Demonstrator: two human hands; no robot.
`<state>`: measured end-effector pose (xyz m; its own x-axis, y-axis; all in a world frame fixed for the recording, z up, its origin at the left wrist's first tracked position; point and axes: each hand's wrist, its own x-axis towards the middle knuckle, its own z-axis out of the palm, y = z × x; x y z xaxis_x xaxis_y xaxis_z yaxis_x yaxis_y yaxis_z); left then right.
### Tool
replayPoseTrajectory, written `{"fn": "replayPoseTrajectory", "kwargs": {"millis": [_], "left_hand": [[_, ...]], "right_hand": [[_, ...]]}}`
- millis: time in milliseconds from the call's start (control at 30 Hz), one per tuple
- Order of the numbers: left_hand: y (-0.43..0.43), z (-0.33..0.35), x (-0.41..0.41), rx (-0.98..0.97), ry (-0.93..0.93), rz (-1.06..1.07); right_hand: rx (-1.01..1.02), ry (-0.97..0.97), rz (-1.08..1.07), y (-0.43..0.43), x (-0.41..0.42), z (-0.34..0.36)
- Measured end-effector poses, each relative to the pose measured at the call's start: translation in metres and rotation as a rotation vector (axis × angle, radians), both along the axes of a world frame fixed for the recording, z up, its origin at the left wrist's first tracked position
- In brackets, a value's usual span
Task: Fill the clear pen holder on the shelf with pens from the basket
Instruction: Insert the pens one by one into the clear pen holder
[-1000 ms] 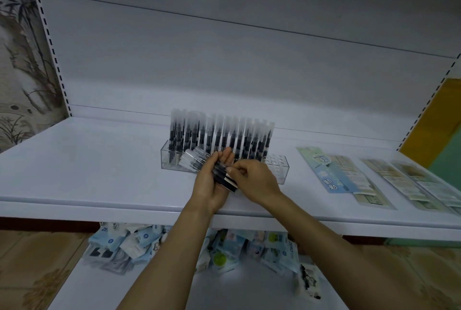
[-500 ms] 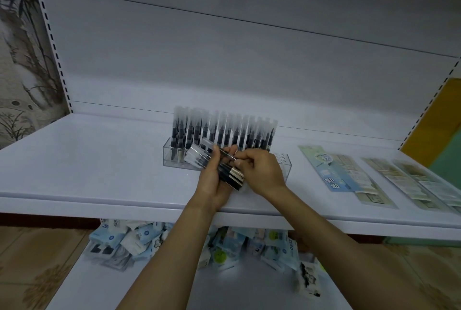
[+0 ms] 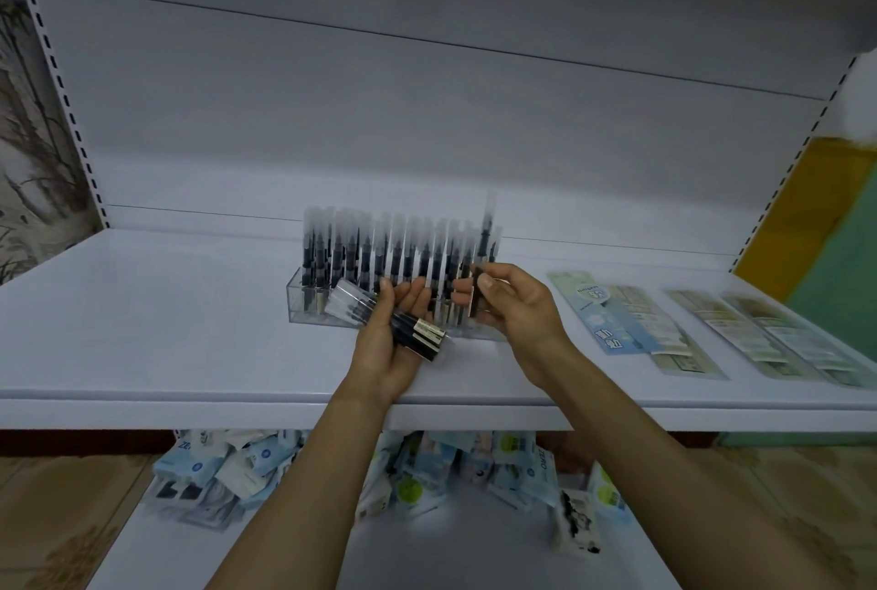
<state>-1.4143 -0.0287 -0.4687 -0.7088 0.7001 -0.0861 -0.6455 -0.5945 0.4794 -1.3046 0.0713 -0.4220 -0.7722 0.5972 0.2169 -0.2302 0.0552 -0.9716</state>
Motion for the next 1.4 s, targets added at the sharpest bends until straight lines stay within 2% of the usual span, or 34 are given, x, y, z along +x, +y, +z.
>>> {"fn": "replayPoseTrajectory", "kwargs": {"millis": [300, 700, 1033, 1233, 1400], "left_hand": [[0.0, -0.001, 0.0, 0.0, -0.004, 0.009], [-0.001, 0.0, 0.0, -0.01, -0.018, -0.009], [-0.001, 0.0, 0.001, -0.012, -0.02, -0.018], [0.0, 0.001, 0.001, -0.015, -0.016, -0.017], [0.0, 0.002, 0.002, -0.025, -0.009, -0.009]], "right_hand": [[-0.097, 0.069, 0.038, 0.003, 0.003, -0.003], [-0.055, 0.081, -0.198, 0.023, 0.002, -0.004], [0.203, 0.059, -0.372, 0.045, -0.018, -0.007], [0.28, 0.057, -0.399, 0.046, -0.023, -0.016], [0.421, 0.034, -0.393, 0.047, -0.025, -0.02]]}}
